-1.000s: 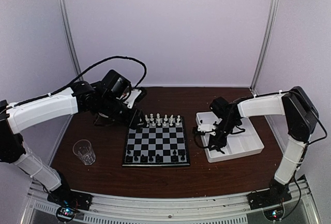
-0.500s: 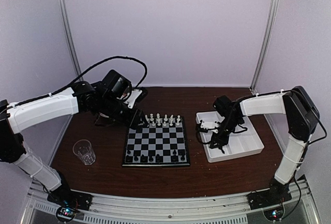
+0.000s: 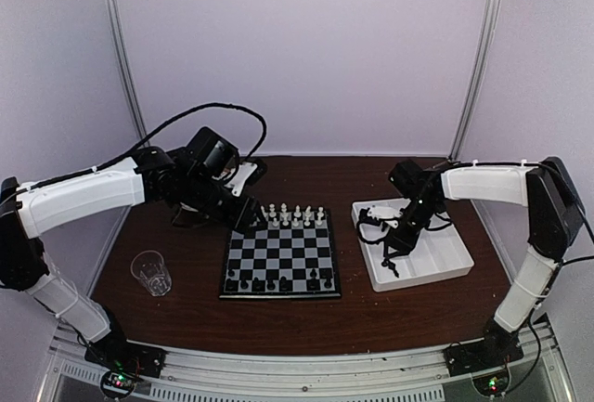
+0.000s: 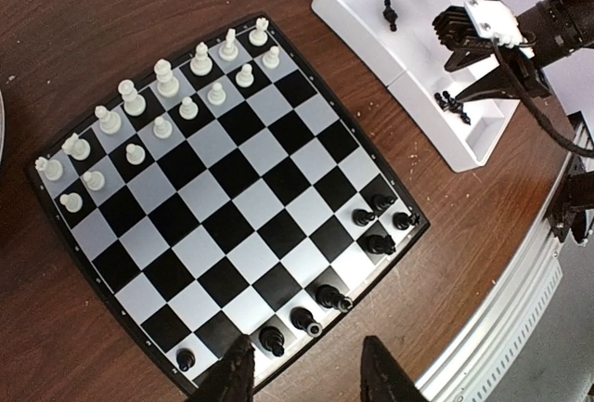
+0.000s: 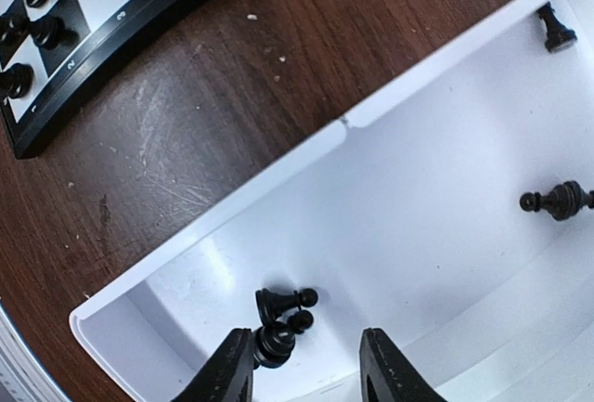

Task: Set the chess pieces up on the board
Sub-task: Adjust the chess pile in the storage box, then pick up the bishop from the storage box.

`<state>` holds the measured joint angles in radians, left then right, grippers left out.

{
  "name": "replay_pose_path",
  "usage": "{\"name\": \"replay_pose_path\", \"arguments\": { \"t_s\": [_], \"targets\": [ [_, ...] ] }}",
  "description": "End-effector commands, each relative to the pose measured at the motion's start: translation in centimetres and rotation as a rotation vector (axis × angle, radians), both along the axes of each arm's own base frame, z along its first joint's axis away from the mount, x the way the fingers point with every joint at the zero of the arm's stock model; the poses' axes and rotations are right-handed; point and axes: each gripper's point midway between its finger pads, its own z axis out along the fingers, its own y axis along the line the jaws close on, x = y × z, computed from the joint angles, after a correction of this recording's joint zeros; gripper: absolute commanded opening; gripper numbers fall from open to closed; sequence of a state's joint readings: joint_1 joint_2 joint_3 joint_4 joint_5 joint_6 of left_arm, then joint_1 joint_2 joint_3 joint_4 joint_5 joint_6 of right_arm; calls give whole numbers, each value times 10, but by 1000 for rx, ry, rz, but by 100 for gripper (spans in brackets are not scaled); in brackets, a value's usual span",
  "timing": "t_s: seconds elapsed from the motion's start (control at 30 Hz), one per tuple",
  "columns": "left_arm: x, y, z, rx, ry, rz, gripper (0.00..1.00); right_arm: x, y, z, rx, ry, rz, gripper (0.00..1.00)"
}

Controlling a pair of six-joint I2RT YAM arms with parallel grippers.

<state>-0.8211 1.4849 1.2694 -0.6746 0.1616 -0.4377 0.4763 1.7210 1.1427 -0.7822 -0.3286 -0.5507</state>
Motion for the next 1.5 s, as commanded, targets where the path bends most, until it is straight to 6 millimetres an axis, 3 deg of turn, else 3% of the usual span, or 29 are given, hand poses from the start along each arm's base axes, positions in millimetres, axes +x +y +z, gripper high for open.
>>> {"name": "replay_pose_path", "arguments": {
  "t_s": [0.0, 0.13, 0.27, 0.43, 0.9, 1.07, 1.23, 1.47],
  "targets": [
    [5, -10, 11, -48, -27, -8, 40, 1, -10, 16, -41, 7, -97, 43],
    [6, -10, 10, -45, -26, -9, 40, -5, -12, 7, -57, 55, -104, 46],
    [4, -11, 10, -48, -22, -14, 40, -23, -5, -7, -53, 157, -71, 46],
    [4, -7, 10, -37, -27, -5, 40, -34, -3, -12, -79, 161, -47, 45],
    [6, -8, 6, -34, -24, 5, 40, -41, -15, -41, -178, 198, -73, 34],
    [6, -9, 5, -42, -20, 9, 40, -37, -19, -45, -205, 185, -84, 21],
    [9, -18, 9, -82, -20, 5, 40, -32, -16, -34, -181, 152, -84, 11],
    [12, -49, 11, -180, -6, -33, 39, -22, -8, 7, -95, 60, -65, 5]
  ]
}}
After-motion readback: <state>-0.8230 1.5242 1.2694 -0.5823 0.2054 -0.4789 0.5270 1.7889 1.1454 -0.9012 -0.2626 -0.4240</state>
